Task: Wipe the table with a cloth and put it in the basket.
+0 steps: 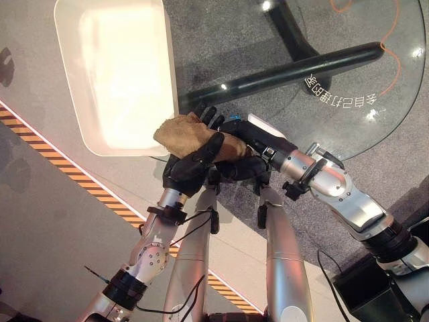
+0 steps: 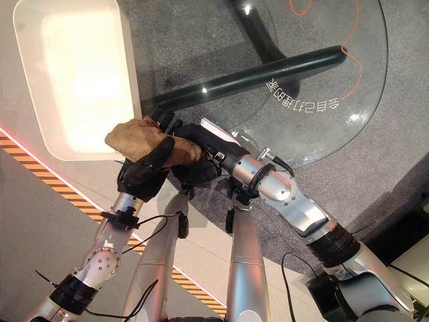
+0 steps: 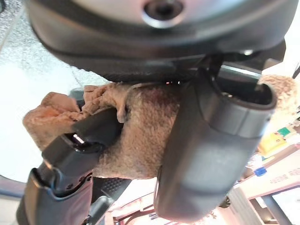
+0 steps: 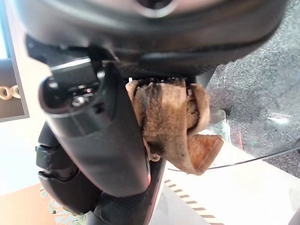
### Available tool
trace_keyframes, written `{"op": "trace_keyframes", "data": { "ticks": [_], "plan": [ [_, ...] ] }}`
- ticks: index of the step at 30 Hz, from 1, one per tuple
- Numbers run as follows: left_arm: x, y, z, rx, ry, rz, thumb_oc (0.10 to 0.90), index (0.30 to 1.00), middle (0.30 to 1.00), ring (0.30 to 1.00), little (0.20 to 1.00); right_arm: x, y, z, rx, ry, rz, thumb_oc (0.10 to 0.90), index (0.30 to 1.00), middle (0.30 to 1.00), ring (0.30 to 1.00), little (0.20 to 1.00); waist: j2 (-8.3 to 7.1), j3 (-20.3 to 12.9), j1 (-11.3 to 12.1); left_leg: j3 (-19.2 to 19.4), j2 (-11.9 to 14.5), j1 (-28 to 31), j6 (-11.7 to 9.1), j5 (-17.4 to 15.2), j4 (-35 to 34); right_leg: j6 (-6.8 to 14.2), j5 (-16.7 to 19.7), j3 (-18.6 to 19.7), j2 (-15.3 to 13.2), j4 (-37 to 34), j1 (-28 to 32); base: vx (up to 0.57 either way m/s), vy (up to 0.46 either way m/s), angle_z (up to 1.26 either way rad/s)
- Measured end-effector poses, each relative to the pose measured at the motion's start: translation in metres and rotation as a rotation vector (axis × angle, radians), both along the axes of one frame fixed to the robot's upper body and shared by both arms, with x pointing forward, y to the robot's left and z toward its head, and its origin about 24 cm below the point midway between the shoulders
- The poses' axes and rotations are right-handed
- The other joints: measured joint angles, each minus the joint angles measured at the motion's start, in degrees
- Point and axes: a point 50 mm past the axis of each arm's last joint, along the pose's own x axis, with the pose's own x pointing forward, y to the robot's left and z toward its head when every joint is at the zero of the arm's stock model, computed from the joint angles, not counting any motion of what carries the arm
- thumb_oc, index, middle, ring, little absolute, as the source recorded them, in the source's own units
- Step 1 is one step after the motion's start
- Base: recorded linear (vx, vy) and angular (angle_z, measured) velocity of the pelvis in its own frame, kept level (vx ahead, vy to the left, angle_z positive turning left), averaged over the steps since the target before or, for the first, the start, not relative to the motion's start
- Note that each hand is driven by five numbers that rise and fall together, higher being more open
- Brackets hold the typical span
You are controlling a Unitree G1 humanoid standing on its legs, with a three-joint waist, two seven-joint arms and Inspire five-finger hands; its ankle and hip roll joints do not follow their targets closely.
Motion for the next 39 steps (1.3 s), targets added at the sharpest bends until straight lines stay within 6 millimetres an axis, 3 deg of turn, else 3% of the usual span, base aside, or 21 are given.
{"op": "trace_keyframes", "data": {
  "ticks": [20,21,22,23,39],
  "plan": [
    [0.003,0.001,0.002,-0.051,-0.002,0.048,0.100,0.300,0.300,0.300,0.200,-0.006,0.006,-0.002,-0.012,-0.037,0.000,0.100,0.300,0.300,0.300,0.200,0.00,0.0,-0.4,0.0,-0.1,0.0,0.0,0.0,0.0,0.0,0.0,0.0,0.0,0.1,0.0,0.00,0.000,0.00],
    [0.004,0.001,0.002,-0.052,-0.003,0.049,0.100,0.300,0.300,0.300,0.200,-0.006,0.007,-0.002,-0.011,-0.038,0.000,0.303,0.474,0.474,0.474,0.403,0.00,0.0,-0.4,0.0,-0.1,0.0,0.0,0.0,0.0,0.0,0.0,0.0,0.0,0.1,0.0,0.00,0.000,0.00],
    [0.004,0.001,0.003,-0.055,-0.006,0.053,0.100,0.300,0.300,0.300,0.200,-0.007,0.007,-0.002,-0.008,-0.039,0.001,0.709,0.822,0.822,0.822,0.809,0.00,0.0,-0.4,0.0,-0.1,0.0,0.0,0.0,0.0,0.0,0.0,0.0,0.0,0.1,0.0,0.00,0.000,0.00],
    [0.004,0.001,0.003,-0.054,-0.007,0.053,0.100,0.300,0.300,0.300,0.200,-0.007,0.006,-0.002,0.001,-0.042,-0.006,0.800,0.900,0.900,0.900,0.900,0.00,0.0,-0.4,0.0,-0.1,0.0,0.0,0.0,0.0,0.0,0.0,0.0,0.0,0.1,0.0,0.00,0.000,0.00],
    [0.007,0.000,0.009,-0.053,-0.030,0.048,0.100,0.300,0.300,0.300,0.200,-0.017,-0.001,-0.013,0.092,-0.011,-0.009,0.800,0.900,0.900,0.900,0.900,-0.32,0.0,-1.8,0.0,0.0,0.0,0.0,0.0,0.2,0.0,0.0,0.0,0.0,0.2,0.1,0.00,0.000,0.00]
  ]
}}
